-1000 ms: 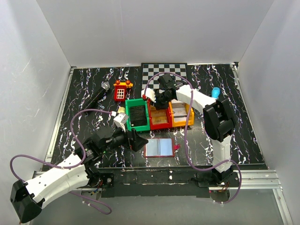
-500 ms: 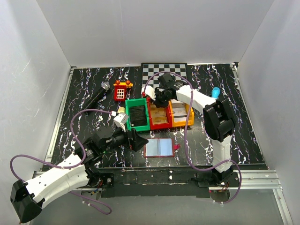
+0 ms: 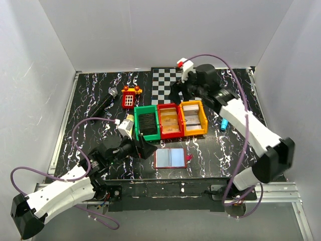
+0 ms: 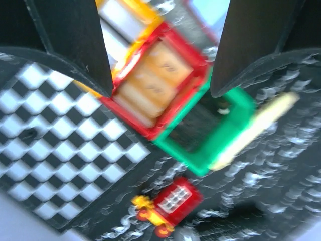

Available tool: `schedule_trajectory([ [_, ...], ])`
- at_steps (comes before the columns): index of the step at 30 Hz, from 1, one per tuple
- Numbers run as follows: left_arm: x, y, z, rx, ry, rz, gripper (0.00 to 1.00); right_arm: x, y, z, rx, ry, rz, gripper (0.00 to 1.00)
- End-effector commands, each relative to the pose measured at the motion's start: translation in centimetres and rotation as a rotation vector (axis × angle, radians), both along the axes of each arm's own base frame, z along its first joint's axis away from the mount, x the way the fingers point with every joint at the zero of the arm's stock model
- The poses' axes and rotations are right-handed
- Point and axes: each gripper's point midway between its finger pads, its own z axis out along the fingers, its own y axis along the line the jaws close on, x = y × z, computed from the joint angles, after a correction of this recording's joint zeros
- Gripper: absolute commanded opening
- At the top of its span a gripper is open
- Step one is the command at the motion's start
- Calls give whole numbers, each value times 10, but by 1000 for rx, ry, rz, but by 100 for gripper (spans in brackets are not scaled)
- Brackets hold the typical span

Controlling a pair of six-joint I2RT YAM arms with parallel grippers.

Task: Take the credit cards out of the card holder
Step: Place the credit card in the storage box.

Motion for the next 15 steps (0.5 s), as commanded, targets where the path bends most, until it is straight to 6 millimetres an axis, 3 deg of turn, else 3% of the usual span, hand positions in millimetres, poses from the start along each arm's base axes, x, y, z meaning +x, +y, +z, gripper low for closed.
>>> schedule_trajectory([
  [1, 13, 12, 3, -77, 98, 176, 98, -80, 19, 1, 382, 470, 2, 88],
  [2, 11, 9, 6, -93, 83, 150, 98, -101, 24, -3, 432, 531, 79, 89],
  [4, 5, 1, 11, -125, 60, 92, 98, -121, 16, -19, 450, 607, 44, 90],
  [8, -7, -9, 12, -160, 92, 10, 98, -140, -33, -77, 209, 502, -297, 91],
  [11, -11, -14, 4, -165, 125, -17, 98, -154, -88, -112, -79, 389, -595, 91],
  [13, -13, -17, -4, -160, 163, -24, 98, -169, -106, -134, -168, 426, -693, 90],
  [15, -16, -21, -13, -150, 209, -34, 91, -182, -112, -154, -142, 490, -737, 88],
])
